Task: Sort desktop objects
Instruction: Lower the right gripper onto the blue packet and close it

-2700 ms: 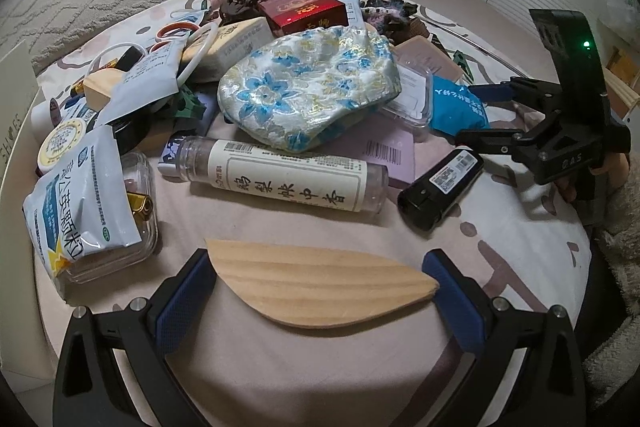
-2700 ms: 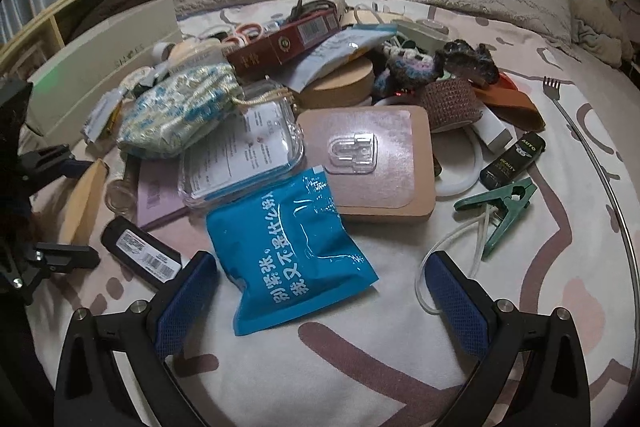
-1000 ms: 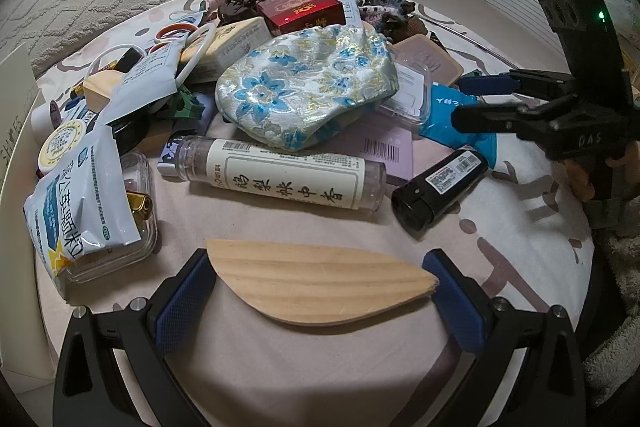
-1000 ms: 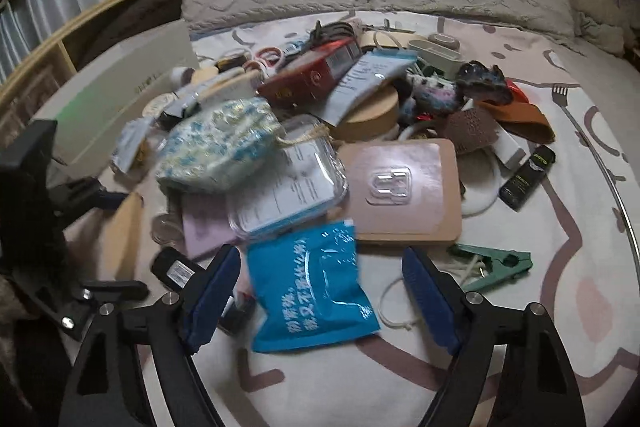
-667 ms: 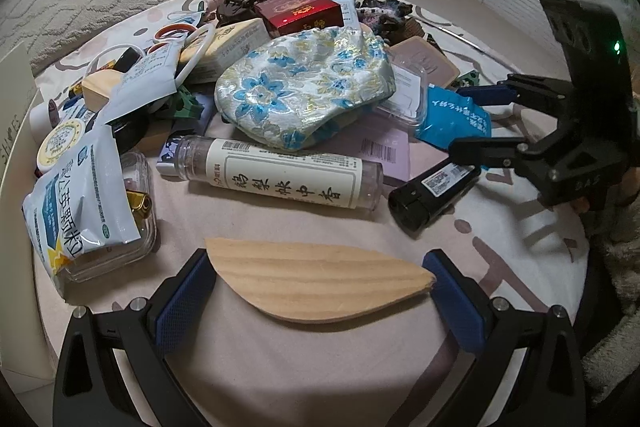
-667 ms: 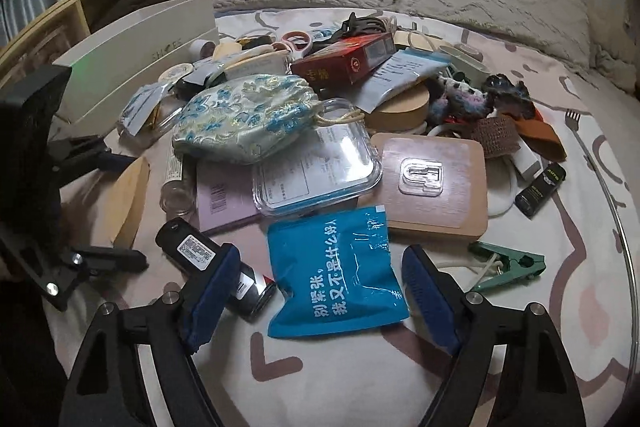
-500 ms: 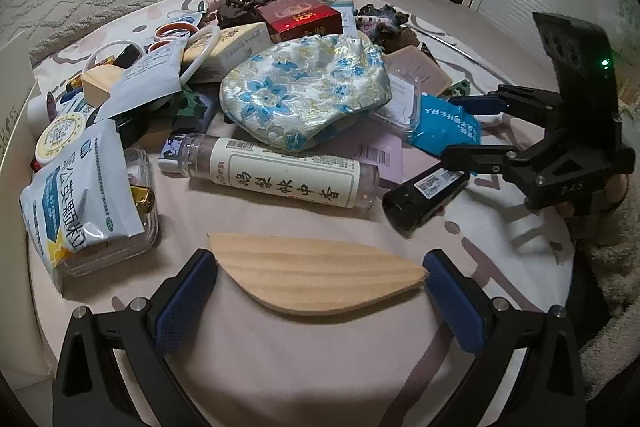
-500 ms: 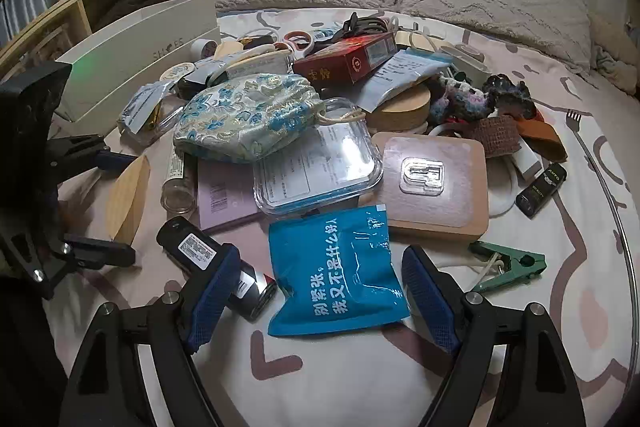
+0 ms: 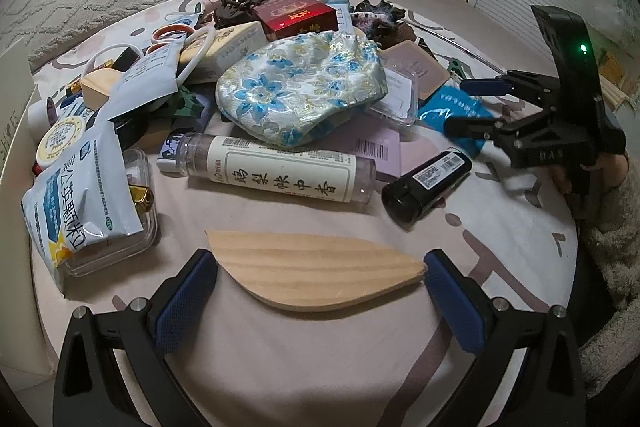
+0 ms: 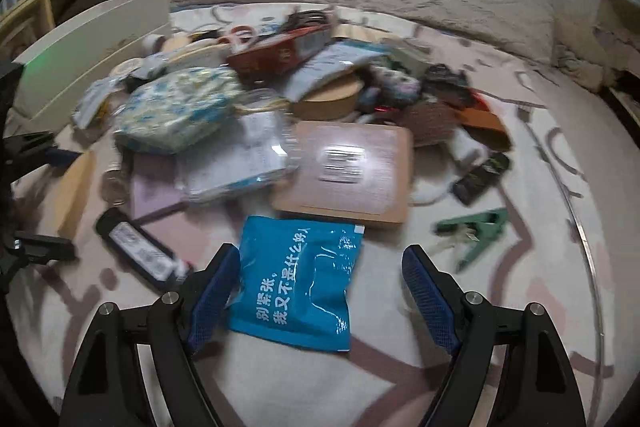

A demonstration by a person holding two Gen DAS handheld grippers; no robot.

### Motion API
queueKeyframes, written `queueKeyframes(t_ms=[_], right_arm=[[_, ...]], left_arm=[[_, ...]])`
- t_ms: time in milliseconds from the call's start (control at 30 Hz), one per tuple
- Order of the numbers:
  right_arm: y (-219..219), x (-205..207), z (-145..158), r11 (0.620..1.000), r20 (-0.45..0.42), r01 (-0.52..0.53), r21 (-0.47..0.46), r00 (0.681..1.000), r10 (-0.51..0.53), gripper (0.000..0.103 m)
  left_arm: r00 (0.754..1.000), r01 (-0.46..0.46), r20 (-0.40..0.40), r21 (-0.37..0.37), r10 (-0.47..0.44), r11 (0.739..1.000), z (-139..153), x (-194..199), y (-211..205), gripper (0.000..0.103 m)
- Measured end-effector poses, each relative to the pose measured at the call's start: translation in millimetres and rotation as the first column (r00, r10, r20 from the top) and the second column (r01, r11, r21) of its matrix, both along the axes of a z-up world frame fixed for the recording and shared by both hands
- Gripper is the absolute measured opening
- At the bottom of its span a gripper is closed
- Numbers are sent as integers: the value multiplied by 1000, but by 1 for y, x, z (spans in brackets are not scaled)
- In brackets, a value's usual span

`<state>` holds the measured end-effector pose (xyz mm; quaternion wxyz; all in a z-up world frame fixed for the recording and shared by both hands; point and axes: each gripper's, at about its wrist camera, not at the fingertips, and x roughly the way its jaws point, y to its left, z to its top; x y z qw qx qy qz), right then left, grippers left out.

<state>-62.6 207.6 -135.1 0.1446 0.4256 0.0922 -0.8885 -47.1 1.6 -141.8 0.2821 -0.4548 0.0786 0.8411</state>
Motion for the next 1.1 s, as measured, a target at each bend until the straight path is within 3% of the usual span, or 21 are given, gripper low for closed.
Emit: queueKeyframes(t_ms=[400, 600, 633, 700, 800, 867, 1100], right_arm=[[7, 19, 11, 999, -61, 18, -39, 998, -21, 84], [-7, 17, 3, 1000, -42, -4, 18, 999, 5, 83], [-10, 17, 1, 999, -41, -4, 32, 999, 5, 83], [-12, 16, -1, 999, -35, -3, 46, 999, 5, 71], [-10, 15, -3, 999, -35, 8, 46, 999, -6, 70], [-11, 15, -4, 999, -40, 9, 49, 999, -7, 62], [-13, 18, -4, 998, -57, 2, 64, 998, 2, 60]], left_arm=[[1000, -12, -7, 17, 12, 1000, 3, -1, -2, 103], [1000, 7, -14, 3, -7, 1000, 4, 0, 0, 103], [1000, 11, -15, -1, -11, 1000, 4, 0, 1, 103], [1000, 16, -18, -6, -16, 1000, 4, 0, 2, 103], [1000, 14, -15, -5, -14, 1000, 4, -1, 2, 103], [1000, 14, -12, -1, -14, 1000, 4, -1, 2, 103], [1000, 15, -5, 9, -15, 1000, 5, -4, 0, 103]])
